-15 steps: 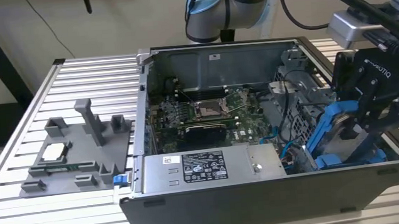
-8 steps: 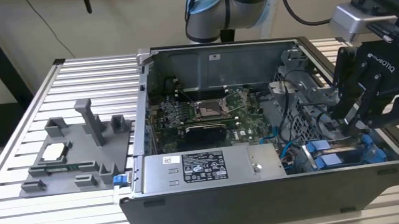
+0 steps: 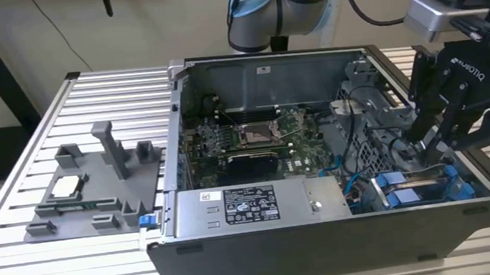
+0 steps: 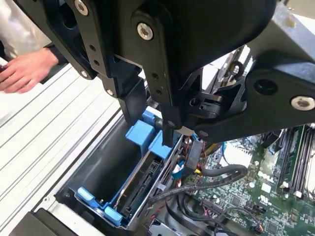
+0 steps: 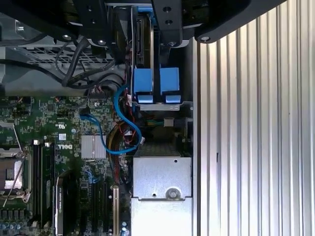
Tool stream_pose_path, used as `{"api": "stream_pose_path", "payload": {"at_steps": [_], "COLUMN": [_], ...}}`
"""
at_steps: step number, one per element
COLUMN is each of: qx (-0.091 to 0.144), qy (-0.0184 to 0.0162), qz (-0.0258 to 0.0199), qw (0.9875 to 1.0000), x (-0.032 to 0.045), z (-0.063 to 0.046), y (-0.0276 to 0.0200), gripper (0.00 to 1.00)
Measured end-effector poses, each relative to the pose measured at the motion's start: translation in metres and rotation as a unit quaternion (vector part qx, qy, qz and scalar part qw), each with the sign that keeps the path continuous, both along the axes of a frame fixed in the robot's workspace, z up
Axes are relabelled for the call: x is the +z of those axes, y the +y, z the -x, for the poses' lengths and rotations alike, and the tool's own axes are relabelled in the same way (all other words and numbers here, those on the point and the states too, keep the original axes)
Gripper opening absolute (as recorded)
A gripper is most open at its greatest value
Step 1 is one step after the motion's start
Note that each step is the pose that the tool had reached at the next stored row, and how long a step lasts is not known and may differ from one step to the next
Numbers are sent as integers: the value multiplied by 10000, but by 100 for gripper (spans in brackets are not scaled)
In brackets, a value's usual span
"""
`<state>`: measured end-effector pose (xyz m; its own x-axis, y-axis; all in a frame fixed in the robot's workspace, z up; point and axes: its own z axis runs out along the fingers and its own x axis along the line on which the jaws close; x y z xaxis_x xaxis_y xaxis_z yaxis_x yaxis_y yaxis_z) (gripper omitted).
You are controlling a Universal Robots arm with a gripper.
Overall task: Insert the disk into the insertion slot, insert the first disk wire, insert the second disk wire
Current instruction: 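Insert the disk into the insertion slot, then insert the first disk wire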
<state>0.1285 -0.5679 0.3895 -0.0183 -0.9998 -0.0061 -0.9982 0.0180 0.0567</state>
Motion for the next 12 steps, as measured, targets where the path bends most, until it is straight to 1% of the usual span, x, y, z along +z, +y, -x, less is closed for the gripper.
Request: {"api": "stream_pose_path", "payload": {"at_steps": [8, 10, 12], "qx": [0, 0, 0], "qy": [0, 0, 0], "qz": [0, 0, 0], "qw": [10000, 10000, 10000], "x": [0, 0, 0], "z": [7, 9, 9], "y": [156, 188, 208], "gripper": [41, 41, 41]}}
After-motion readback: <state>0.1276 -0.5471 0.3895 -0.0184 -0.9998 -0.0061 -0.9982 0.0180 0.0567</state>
